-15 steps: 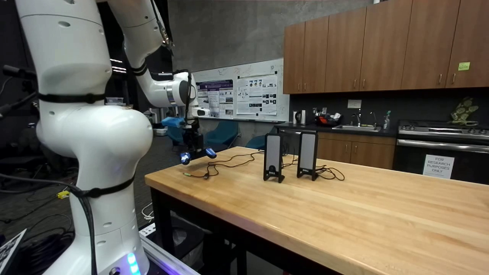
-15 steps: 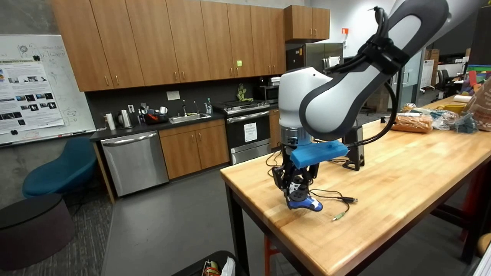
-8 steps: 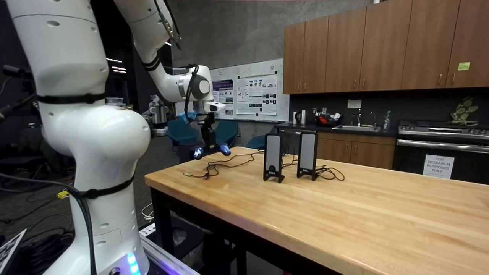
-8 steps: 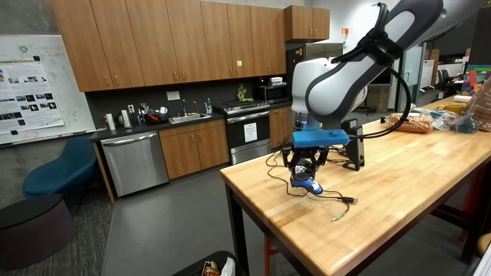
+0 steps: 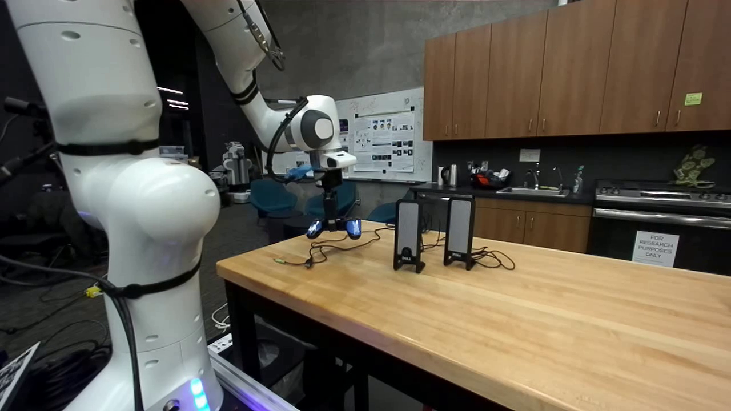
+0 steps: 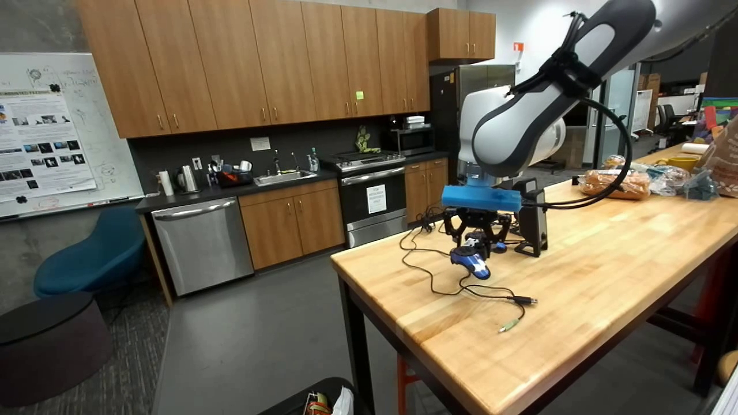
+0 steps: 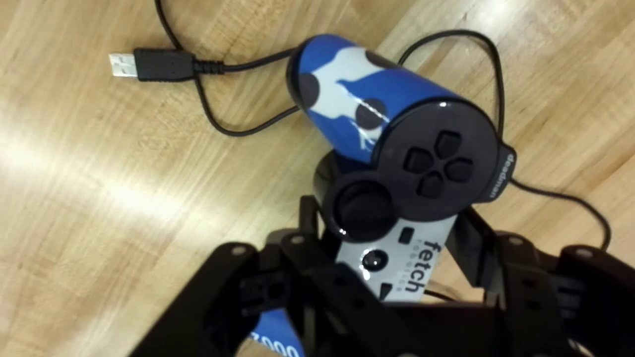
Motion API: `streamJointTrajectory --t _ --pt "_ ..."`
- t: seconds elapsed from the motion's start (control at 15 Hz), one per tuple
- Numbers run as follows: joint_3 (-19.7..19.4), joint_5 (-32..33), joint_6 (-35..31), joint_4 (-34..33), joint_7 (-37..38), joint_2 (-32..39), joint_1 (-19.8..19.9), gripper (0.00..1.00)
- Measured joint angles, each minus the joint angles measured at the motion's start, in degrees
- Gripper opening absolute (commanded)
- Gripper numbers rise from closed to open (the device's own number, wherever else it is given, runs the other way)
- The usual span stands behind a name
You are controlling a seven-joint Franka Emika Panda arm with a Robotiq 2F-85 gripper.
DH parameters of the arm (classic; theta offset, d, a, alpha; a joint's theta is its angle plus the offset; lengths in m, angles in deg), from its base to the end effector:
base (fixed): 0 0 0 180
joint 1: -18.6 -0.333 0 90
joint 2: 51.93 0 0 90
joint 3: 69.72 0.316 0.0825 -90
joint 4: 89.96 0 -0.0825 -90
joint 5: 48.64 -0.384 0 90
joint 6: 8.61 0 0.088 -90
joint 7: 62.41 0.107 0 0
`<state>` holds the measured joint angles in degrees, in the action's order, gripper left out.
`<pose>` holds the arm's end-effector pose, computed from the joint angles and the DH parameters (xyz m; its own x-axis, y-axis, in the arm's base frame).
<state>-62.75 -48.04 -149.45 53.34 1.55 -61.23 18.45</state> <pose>0.4605 0.0572 0.3545 0.5485 -0.8327 0.0761 -0.8275 -0.5536 -0.0939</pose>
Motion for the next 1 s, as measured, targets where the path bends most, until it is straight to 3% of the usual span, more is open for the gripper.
streamJointTrajectory --t 0.47,1.0 --pt "-2.41 0.2 -1.0 2.64 13.8 -0.18 3.49 0.38" --pt "-3.54 2.19 -1.14 3.93 19.86 -0.19 4.97 0.38"
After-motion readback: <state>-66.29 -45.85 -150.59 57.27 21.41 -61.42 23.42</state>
